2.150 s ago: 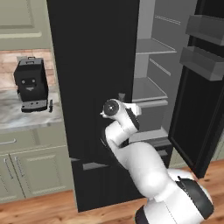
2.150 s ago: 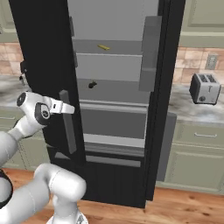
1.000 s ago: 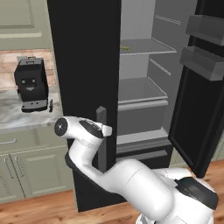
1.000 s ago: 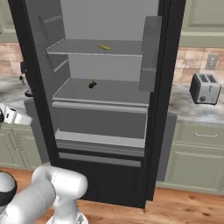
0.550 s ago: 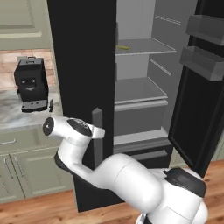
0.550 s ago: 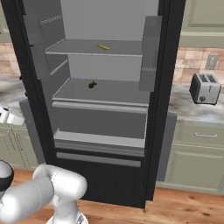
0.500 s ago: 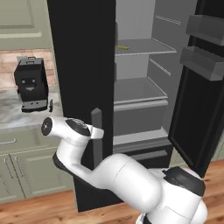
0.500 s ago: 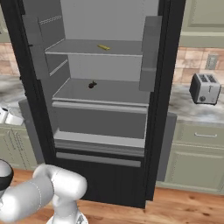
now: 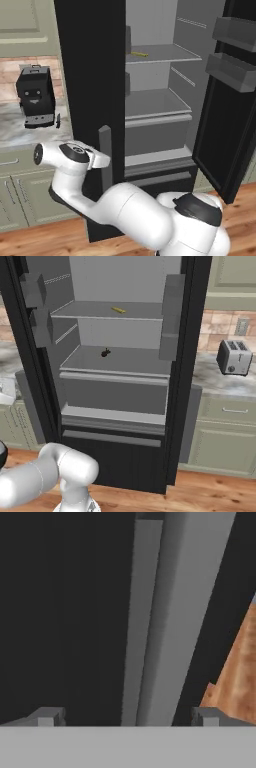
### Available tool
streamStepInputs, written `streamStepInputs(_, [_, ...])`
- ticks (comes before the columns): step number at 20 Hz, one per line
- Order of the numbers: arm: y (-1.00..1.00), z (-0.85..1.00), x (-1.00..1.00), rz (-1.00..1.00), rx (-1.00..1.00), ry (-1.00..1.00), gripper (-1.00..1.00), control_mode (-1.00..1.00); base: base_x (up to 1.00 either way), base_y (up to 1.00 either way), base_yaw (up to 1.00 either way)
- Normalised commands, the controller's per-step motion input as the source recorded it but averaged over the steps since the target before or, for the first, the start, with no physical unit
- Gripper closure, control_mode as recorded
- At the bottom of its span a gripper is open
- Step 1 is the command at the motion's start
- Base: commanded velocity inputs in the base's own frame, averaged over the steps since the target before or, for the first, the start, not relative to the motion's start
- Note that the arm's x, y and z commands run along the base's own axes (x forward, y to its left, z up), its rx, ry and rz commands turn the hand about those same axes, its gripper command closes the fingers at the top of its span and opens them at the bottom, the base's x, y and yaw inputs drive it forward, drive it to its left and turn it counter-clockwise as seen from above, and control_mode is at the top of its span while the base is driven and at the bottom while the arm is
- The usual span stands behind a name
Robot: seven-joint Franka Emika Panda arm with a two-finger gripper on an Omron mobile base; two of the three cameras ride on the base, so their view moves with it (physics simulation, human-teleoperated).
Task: Retrieve the butter from the fridge and place it on a plate on the dining table. Then retrieve the butter knife by the fridge and place it near the plate.
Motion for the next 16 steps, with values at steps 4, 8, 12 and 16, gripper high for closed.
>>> streamStepInputs(4, [0.00, 0.00, -0.35, -0.18, 0.00, -0.07, -1.00, -1.00, 0.00, 0.00, 0.00])
streamStepInputs(8, [0.00, 0.00, -0.20, -0.09, 0.00, 0.00, -1.00, -1.00, 0.00, 0.00, 0.00])
streamStepInputs(12, [0.00, 0.00, -0.61, -0.05, 0.00, 0.00, -1.00, -1.00, 0.00, 0.00, 0.00])
streamStepInputs(16, [0.00, 0.10, -0.93, 0.00, 0.00, 0.00, -1.00, -1.00, 0.00, 0.00, 0.00])
